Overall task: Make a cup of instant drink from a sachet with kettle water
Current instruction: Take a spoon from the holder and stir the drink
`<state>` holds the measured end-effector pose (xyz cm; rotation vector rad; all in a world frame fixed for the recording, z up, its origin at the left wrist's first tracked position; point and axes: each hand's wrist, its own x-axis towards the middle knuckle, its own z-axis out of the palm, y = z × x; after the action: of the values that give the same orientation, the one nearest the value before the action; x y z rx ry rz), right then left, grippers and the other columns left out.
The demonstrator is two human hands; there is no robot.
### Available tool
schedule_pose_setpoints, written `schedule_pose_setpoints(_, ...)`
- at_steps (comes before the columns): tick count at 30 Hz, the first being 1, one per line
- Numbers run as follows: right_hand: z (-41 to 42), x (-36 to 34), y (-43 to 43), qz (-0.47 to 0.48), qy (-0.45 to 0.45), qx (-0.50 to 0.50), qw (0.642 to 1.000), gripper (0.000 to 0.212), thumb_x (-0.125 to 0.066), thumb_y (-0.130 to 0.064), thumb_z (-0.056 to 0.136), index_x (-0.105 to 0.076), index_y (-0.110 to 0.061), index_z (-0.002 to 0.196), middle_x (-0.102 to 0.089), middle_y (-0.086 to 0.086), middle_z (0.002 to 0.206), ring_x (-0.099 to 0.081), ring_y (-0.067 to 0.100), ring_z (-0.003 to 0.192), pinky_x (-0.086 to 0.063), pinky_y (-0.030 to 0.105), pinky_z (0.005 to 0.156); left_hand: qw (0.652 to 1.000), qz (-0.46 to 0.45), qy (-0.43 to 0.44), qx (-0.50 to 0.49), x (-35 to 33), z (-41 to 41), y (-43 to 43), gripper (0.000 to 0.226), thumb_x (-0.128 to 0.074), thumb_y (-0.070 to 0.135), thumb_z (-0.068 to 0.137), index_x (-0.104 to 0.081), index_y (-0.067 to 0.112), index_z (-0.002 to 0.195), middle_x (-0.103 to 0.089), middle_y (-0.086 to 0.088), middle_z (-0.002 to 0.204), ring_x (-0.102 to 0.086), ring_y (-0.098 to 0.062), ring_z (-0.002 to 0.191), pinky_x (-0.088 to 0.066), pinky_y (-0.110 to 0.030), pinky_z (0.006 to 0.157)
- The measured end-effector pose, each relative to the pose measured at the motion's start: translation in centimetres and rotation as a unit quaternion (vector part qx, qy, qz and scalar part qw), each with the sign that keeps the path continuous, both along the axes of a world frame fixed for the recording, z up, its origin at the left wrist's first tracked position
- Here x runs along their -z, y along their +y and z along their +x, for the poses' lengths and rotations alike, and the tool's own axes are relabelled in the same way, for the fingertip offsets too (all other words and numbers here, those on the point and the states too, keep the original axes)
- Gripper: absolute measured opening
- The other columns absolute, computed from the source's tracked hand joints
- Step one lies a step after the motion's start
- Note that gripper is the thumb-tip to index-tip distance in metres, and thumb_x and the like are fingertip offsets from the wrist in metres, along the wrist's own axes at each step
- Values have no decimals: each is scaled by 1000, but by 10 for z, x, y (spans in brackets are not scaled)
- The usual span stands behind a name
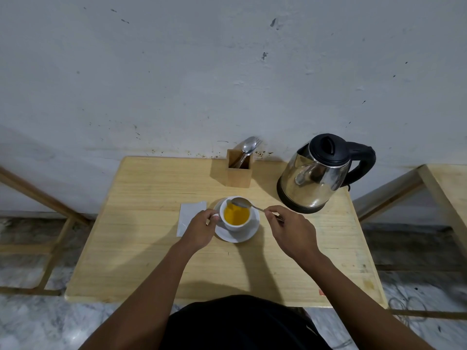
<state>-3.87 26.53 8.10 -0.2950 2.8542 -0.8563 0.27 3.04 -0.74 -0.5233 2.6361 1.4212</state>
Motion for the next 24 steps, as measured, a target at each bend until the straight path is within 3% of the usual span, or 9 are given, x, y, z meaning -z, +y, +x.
schedule_pose_setpoints(7, 2, -1, 4, -35, -34, 29, 998, 24, -48, -46, 98, -66, -36, 110, -74, -8, 90, -67, 11, 91, -39, 28, 64, 1000, -5, 2, -2, 1, 1, 0, 24, -44, 24, 98, -62, 11, 106, -66, -8, 105, -57, -20, 97, -39, -26, 78)
schedule_pose_setpoints(10, 5, 3, 6, -59, -50, 17, 997, 28, -47, -45, 99, -68, -33, 113, -74, -8, 92, -67, 12, 89, -47, 30, 68, 1000, -4, -1, -2, 1, 0, 0, 23, -44, 23, 98, -62, 11, 106, -66, -8, 105, -58, -20, 97, -39, -26, 77)
schedule_pose_setpoints(14, 5, 14, 12, -82, -76, -9, 994, 36, -43, -44, 100, -72, -23, 100, -68, 2, 72, -62, 19, 71, -48, 33, 63, 1000, -5, -4, 0, 1, 0, -1, 24, -44, 24, 98, -62, 12, 108, -66, -8, 106, -58, -21, 99, -40, -27, 79)
schedule_pose_setpoints(16, 6, 16, 15, -121, -103, -8, 987, 37, -45, -44, 100, -73, -21, 96, -68, 5, 71, -62, 20, 71, -48, 34, 66, 1000, -4, -6, -1, 1, 1, 0, 24, -44, 24, 98, -62, 11, 108, -66, -7, 107, -58, -21, 99, -39, -26, 80)
schedule_pose_setpoints(21, 14, 18, 21, -190, -156, 7, 969, 25, -48, -35, 101, -70, -24, 104, -59, -31, 59, -54, -10, 61, -40, 21, 65, 1000, -3, -6, 2, -1, 1, 0, 25, -43, 25, 99, -62, 13, 107, -66, -7, 106, -58, -20, 99, -39, -26, 80)
schedule_pose_setpoints(24, 20, 21, 23, -212, -176, 13, 961, 23, -49, -33, 100, -69, -22, 100, -61, -25, 66, -53, -11, 64, -38, 21, 67, 1000, 0, -3, 4, -2, 1, 0, 24, -43, 24, 99, -62, 11, 107, -66, -8, 106, -58, -21, 99, -39, -26, 80)
